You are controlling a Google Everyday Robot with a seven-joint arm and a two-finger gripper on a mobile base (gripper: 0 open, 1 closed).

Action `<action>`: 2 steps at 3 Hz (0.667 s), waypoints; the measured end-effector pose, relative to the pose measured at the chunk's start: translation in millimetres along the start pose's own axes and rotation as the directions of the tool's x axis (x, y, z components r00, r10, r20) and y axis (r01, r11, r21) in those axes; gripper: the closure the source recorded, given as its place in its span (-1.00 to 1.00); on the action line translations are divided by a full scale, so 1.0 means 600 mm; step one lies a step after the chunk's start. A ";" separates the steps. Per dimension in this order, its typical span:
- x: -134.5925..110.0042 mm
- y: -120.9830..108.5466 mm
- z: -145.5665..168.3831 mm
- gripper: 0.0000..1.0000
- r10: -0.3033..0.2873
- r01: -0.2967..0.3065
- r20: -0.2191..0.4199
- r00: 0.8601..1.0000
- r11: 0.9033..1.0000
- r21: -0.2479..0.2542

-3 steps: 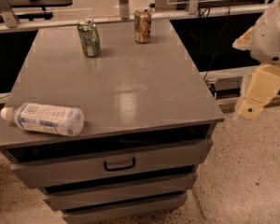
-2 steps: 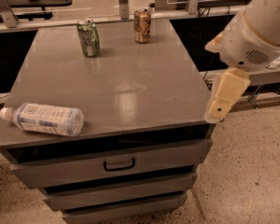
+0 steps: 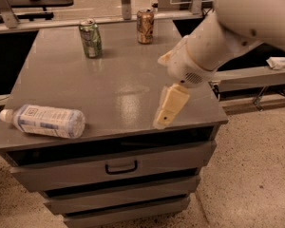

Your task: Move blue plastic bottle near orange can

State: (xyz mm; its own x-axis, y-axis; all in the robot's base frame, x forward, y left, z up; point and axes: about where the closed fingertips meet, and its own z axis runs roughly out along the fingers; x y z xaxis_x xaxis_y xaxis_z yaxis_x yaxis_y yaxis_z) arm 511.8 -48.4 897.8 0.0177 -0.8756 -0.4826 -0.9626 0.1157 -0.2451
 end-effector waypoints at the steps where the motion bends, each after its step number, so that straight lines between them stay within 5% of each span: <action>1: -0.044 0.000 0.070 -1.00 0.021 -0.018 0.092 0.995 0.999 -0.038; 2: -0.093 0.010 0.127 -1.00 0.078 -0.063 0.168 0.983 0.994 -0.092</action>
Offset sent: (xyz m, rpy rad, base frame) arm 0.0197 0.1322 -0.0575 0.2955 0.1671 0.0098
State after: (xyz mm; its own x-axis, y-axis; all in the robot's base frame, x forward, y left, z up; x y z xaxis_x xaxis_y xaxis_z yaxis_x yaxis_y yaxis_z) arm 525.6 36.8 859.2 -0.0123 -0.7724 -0.6351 -0.9825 0.1275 -0.1360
